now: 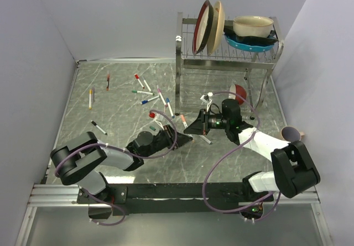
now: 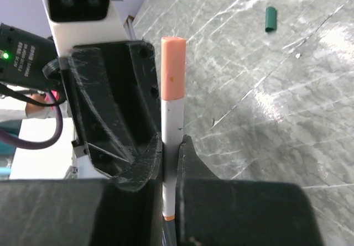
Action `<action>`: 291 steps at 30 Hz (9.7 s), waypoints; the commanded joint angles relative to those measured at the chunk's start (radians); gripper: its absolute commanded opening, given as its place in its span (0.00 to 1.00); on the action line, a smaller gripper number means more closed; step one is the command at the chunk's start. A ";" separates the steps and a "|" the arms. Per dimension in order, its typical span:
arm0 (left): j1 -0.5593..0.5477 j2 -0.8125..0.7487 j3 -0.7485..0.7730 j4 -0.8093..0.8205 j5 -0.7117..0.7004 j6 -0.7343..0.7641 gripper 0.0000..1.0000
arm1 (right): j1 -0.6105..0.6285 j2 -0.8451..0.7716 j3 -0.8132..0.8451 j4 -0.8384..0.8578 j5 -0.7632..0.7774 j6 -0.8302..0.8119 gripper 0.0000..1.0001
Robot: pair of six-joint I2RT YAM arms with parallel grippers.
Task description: Open the pen caps
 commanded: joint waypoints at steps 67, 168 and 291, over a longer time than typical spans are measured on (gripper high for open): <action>0.515 -0.529 -0.130 -0.946 -0.217 -0.113 0.01 | 0.160 0.243 0.404 -0.862 0.595 -0.751 0.00; 0.916 -0.665 0.018 -0.734 0.505 0.099 0.01 | 0.034 -0.082 0.438 -0.976 -0.013 -0.938 0.43; -0.008 -0.317 0.166 -0.359 -0.321 0.239 0.01 | -0.066 -0.002 0.234 -0.432 -0.419 -0.461 0.00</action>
